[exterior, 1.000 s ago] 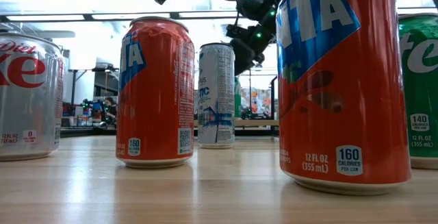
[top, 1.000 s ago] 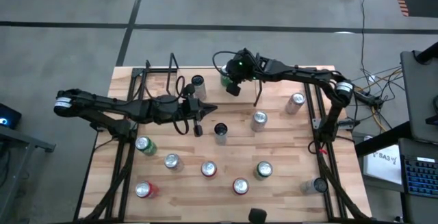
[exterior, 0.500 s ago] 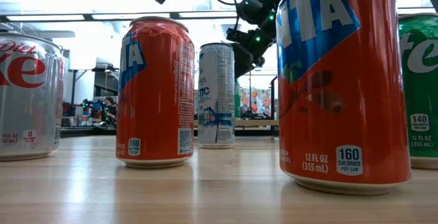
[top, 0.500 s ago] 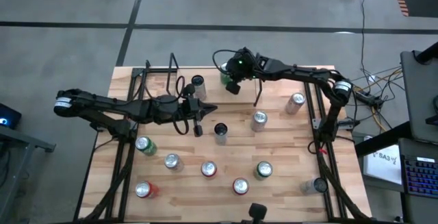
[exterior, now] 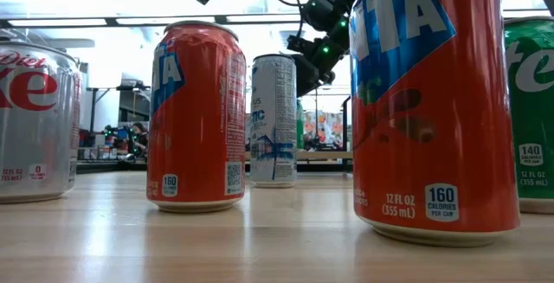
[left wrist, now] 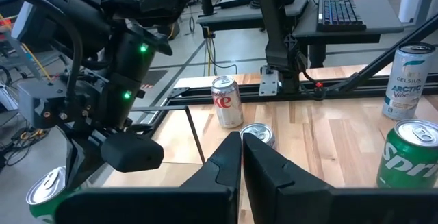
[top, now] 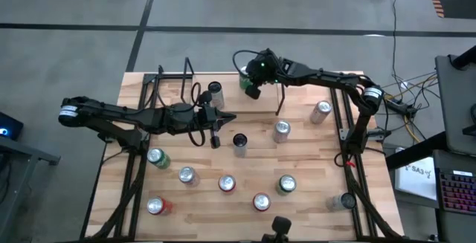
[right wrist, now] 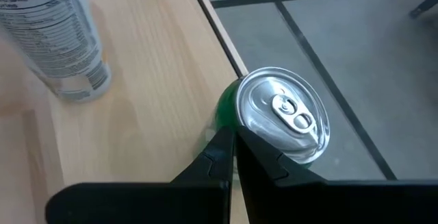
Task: Sort soda cans
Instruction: Put the right green soda can on the shelf
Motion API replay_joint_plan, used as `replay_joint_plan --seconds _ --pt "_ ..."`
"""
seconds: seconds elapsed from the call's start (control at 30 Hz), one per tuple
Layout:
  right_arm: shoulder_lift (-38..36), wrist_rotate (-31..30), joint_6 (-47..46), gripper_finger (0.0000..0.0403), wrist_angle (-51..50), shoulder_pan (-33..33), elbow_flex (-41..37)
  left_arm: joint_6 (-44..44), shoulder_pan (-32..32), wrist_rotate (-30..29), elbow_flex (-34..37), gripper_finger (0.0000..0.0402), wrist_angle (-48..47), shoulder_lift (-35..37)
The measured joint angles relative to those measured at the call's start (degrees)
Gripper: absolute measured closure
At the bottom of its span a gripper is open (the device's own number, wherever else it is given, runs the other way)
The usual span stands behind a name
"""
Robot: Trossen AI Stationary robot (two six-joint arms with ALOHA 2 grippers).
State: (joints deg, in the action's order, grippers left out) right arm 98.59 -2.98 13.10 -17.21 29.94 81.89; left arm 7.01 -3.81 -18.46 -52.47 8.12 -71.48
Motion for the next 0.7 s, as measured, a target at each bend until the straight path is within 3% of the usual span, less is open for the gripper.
replay_joint_plan --seconds 0.7 --pt "0.0 0.0 1.2 0.0394 1.8 1.2 0.0 0.1 0.0 0.0 0.0 0.0401 0.0 0.0"
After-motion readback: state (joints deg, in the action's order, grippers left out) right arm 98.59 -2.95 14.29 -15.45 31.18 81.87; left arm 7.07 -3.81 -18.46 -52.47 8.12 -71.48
